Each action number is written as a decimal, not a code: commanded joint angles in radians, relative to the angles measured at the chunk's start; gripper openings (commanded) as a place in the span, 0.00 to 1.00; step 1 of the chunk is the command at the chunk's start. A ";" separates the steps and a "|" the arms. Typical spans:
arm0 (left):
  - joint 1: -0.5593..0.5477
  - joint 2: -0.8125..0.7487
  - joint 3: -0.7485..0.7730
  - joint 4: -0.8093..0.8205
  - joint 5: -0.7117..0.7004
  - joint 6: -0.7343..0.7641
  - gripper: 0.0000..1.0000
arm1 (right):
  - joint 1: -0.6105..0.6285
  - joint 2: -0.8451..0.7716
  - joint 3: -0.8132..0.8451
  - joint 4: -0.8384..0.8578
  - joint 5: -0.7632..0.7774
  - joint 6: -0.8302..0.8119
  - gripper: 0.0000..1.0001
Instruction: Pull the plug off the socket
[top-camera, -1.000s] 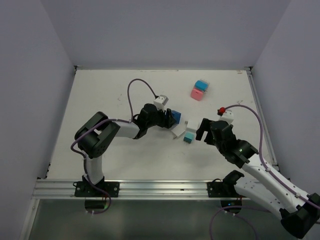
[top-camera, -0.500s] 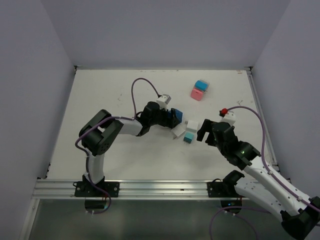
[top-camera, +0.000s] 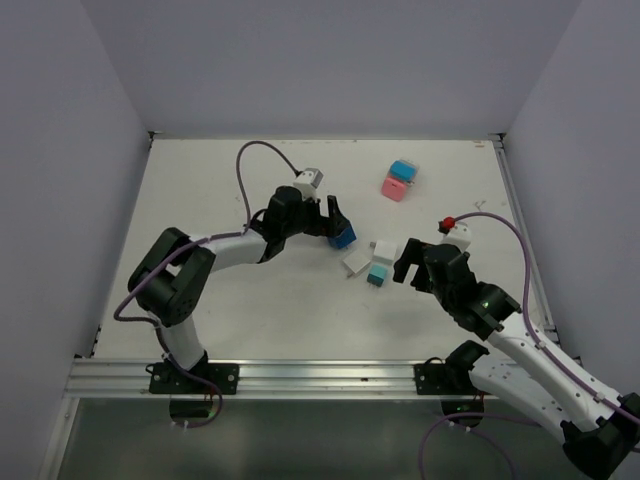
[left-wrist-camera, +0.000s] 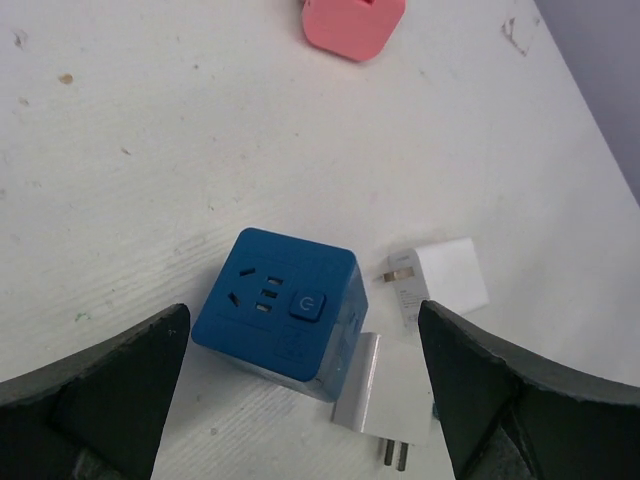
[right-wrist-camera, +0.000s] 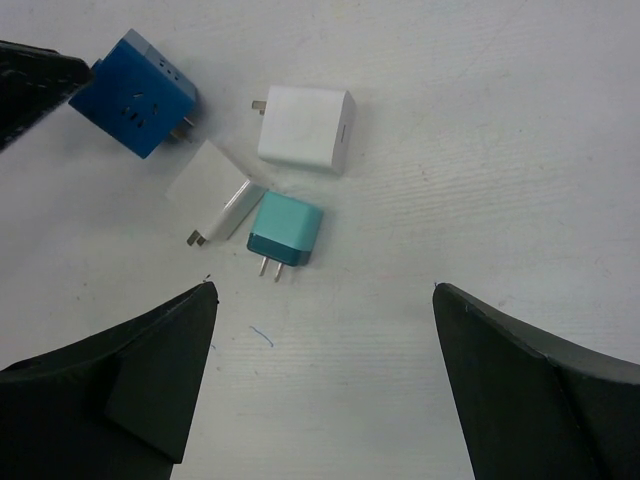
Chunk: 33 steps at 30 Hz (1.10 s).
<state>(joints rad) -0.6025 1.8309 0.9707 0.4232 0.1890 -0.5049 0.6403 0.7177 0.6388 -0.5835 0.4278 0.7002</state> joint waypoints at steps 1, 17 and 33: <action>0.015 -0.133 0.026 -0.055 -0.020 0.006 1.00 | -0.004 0.002 0.030 -0.009 0.025 -0.004 0.94; 0.059 -0.746 0.117 -0.737 -0.505 0.238 1.00 | -0.059 0.446 0.263 0.207 0.190 -0.093 0.99; 0.058 -0.978 -0.207 -0.669 -0.810 0.333 1.00 | -0.269 1.063 0.789 0.234 0.223 -0.010 0.99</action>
<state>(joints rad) -0.5499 0.8604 0.7563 -0.2844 -0.5579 -0.1894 0.3859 1.7016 1.3254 -0.3706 0.5934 0.6544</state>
